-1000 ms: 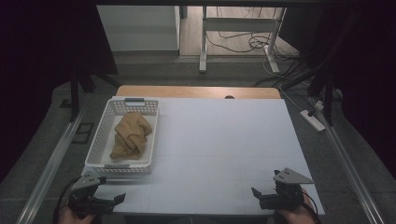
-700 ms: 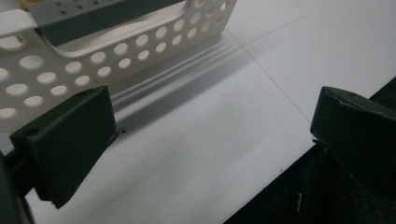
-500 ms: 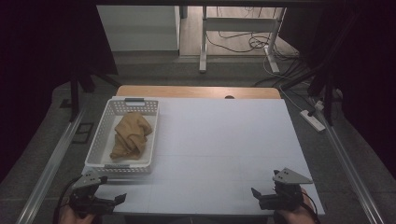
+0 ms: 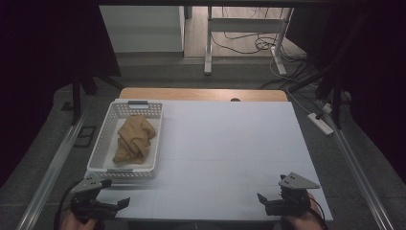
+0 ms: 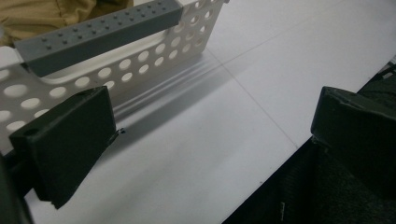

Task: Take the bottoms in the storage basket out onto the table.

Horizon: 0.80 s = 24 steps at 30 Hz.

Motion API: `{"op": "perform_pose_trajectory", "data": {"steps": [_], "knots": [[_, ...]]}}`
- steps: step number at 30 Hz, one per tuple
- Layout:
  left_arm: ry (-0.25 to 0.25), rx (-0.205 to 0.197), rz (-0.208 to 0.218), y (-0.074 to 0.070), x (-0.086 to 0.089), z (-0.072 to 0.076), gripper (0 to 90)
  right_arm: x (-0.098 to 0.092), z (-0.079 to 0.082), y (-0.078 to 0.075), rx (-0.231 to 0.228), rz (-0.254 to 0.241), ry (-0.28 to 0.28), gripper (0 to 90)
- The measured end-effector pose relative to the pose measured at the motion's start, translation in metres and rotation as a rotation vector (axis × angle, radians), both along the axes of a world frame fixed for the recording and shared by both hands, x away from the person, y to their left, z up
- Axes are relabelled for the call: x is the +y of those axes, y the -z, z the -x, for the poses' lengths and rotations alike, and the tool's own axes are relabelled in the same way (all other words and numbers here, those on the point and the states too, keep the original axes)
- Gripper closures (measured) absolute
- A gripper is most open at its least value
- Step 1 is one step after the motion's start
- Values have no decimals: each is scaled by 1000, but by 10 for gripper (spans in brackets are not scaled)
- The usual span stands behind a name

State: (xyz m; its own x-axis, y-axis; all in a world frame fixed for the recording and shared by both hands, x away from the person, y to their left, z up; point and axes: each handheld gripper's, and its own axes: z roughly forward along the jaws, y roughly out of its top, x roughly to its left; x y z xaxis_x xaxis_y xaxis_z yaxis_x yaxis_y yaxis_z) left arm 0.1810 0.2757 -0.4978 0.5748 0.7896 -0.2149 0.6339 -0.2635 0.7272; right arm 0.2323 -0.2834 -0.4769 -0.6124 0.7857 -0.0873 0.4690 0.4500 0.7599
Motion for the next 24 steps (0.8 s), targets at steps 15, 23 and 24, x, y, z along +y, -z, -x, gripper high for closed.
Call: {"op": "perform_pose_trajectory", "data": {"steps": [15,23,24], "knots": [[14,-33,9,-11,-2,-4,0,1,0,1,6,6,-6,0],[-2,-55,0,-19,-3,-7,0,1,-1,1,10,13,-8,0],[-2,-55,0,-19,-3,-7,0,1,-1,1,10,13,-8,0]]}}
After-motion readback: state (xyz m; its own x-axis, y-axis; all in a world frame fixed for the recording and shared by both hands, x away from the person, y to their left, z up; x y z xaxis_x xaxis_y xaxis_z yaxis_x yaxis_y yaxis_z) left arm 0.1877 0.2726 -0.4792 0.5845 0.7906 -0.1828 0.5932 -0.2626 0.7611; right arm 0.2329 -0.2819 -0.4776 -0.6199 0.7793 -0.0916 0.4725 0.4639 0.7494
